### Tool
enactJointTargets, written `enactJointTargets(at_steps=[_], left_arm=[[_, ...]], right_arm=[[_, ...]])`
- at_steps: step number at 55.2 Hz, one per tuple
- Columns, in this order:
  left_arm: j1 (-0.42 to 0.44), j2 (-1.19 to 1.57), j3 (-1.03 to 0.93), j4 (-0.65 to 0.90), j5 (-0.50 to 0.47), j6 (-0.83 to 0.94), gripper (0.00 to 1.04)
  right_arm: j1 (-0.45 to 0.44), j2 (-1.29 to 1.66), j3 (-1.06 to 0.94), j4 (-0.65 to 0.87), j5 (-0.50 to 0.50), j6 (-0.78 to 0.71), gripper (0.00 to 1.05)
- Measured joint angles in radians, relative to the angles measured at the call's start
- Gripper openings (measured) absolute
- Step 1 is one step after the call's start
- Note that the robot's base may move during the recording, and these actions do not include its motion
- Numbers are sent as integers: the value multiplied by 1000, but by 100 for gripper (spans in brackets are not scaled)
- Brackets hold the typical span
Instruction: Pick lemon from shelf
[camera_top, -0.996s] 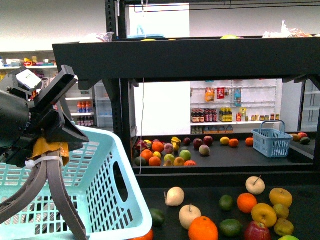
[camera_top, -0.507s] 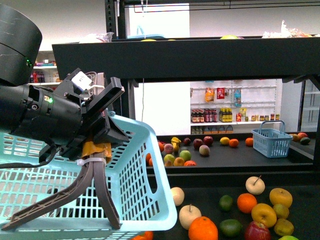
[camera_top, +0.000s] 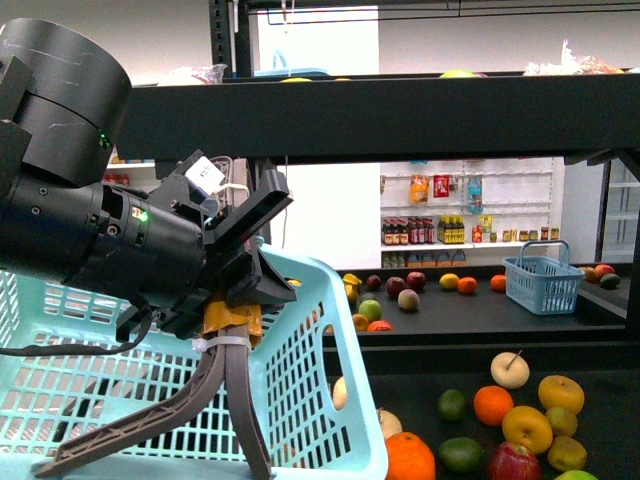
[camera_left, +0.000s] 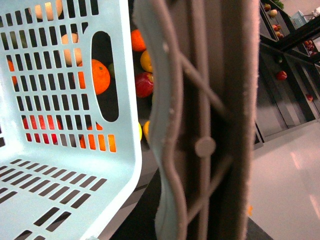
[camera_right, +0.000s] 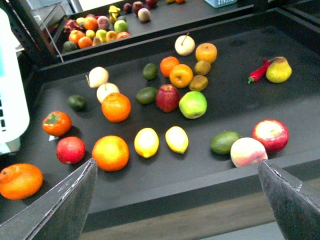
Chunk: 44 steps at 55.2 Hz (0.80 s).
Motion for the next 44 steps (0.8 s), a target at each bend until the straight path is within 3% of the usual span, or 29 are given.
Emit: enactJointTargets(at_steps=[8,16,30,44], left_arm=[[0,0,0,0,-1,0,12],[1,0,0,0,-12,0,12],[1,1,0,0,-4,6,12],[1,1,0,0,-9,7,12]], right_arm=[[-106,421,213,96,-131,-35,97],[-136,789,453,54,-183,-58,97],[-73,1296,914,-82,-220,-109,97],[9,1587,1164,-121,-167,-164,97]])
